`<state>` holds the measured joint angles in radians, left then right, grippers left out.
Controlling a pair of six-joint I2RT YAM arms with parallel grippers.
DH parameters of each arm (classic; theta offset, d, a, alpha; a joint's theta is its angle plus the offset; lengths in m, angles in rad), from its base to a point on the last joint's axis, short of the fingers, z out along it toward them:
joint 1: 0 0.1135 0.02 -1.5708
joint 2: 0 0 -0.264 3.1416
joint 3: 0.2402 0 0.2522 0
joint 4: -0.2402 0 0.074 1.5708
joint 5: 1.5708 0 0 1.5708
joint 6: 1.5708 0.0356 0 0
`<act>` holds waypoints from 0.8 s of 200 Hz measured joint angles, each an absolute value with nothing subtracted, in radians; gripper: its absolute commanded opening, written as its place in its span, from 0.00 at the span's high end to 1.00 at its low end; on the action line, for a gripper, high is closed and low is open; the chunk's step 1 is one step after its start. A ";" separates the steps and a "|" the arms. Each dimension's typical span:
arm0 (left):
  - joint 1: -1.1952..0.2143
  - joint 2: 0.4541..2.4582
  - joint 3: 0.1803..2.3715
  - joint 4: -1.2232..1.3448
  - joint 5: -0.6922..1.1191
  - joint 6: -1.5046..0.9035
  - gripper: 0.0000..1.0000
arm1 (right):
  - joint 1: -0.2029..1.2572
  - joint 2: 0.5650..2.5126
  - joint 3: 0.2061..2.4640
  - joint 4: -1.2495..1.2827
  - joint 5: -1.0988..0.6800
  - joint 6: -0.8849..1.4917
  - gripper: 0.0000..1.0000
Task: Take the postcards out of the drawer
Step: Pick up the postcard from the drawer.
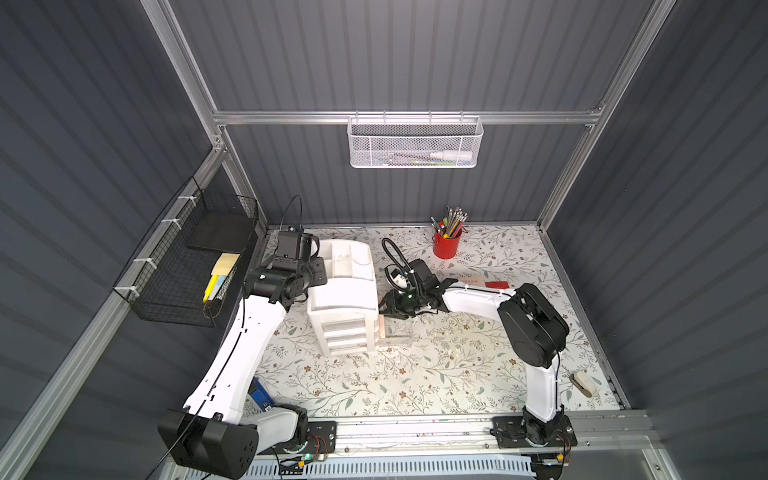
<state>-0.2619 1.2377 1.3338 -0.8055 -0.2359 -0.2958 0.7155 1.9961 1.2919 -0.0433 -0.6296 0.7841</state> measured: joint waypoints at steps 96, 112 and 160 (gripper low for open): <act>-0.262 1.238 1.334 -0.805 -0.236 -0.296 1.00 | 0.716 1.997 1.292 -0.037 -0.622 0.784 0.78; -0.262 1.238 1.334 -0.805 -0.236 -0.296 1.00 | 0.715 2.000 1.292 -0.038 -0.622 0.784 0.81; -0.262 1.238 1.334 -0.805 -0.236 -0.295 1.00 | 0.709 2.002 1.291 -0.030 -0.622 0.786 0.88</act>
